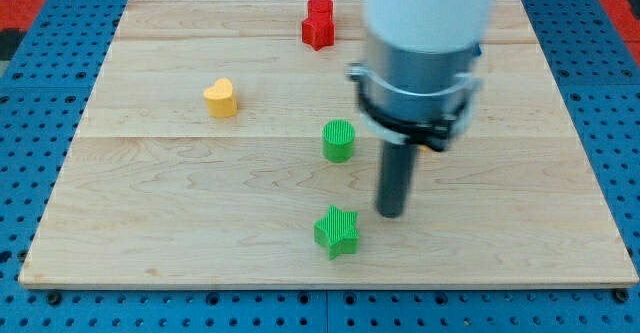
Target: Slide the green star towards bottom center of the board
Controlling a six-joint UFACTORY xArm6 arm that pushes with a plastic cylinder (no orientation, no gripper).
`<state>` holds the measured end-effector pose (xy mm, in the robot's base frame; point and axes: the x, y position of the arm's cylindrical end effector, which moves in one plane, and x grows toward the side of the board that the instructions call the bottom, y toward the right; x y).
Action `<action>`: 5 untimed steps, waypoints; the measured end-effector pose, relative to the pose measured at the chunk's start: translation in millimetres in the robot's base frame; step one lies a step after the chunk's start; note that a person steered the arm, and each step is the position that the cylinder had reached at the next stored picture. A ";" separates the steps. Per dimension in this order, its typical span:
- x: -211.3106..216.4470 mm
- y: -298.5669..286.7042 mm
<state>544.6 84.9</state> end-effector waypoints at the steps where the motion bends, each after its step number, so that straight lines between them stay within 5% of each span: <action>1: 41.5 -38.1; 2: 20.8 -105.6; 4: -31.3 -4.0; 5: -83.6 -20.1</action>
<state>461.0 64.8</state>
